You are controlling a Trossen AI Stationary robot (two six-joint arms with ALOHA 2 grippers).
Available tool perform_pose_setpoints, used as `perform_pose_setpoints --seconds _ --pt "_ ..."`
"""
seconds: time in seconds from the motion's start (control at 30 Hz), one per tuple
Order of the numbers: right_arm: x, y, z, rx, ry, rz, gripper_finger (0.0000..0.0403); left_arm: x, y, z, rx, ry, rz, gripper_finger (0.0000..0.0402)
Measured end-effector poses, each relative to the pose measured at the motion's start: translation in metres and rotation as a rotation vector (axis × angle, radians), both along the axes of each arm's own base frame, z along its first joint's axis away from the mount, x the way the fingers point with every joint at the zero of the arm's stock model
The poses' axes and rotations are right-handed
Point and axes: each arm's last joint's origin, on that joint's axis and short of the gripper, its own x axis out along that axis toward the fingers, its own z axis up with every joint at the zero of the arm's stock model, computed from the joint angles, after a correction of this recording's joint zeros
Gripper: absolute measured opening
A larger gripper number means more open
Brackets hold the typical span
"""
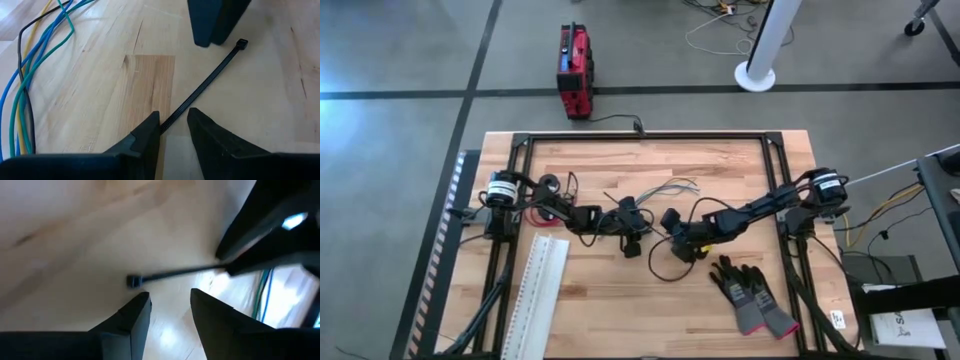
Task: Ziptie cables
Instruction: Wrap the cables using a zip tie
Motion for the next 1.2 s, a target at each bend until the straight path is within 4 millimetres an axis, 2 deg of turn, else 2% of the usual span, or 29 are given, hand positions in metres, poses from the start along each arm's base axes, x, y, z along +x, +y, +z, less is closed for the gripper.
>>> perform_pose_setpoints --seconds 0.2,0.53,0.77,1.03,1.2 --pt "0.006 0.008 0.001 0.031 -0.064 0.065 0.012 0.0 0.0 0.0 0.0 0.0 0.0 0.0098" --pt "0.016 0.012 -0.009 0.072 -0.146 0.094 0.009 0.0 0.0 0.0 -0.001 0.0 -0.002 0.0098" --pt "0.018 0.012 -0.009 0.099 -0.161 0.128 0.0072 0.0 0.0 0.0 -0.001 0.0 -0.002 0.0098" --pt "0.019 0.005 -0.008 0.094 -0.167 0.08 0.0049 0.0 0.0 0.0 -0.001 0.0 -0.002 0.0098" --pt "0.015 0.001 0.0 0.111 -0.161 -0.005 0.0054 0.0 0.0 0.0 -0.001 0.0 -0.003 0.0098"
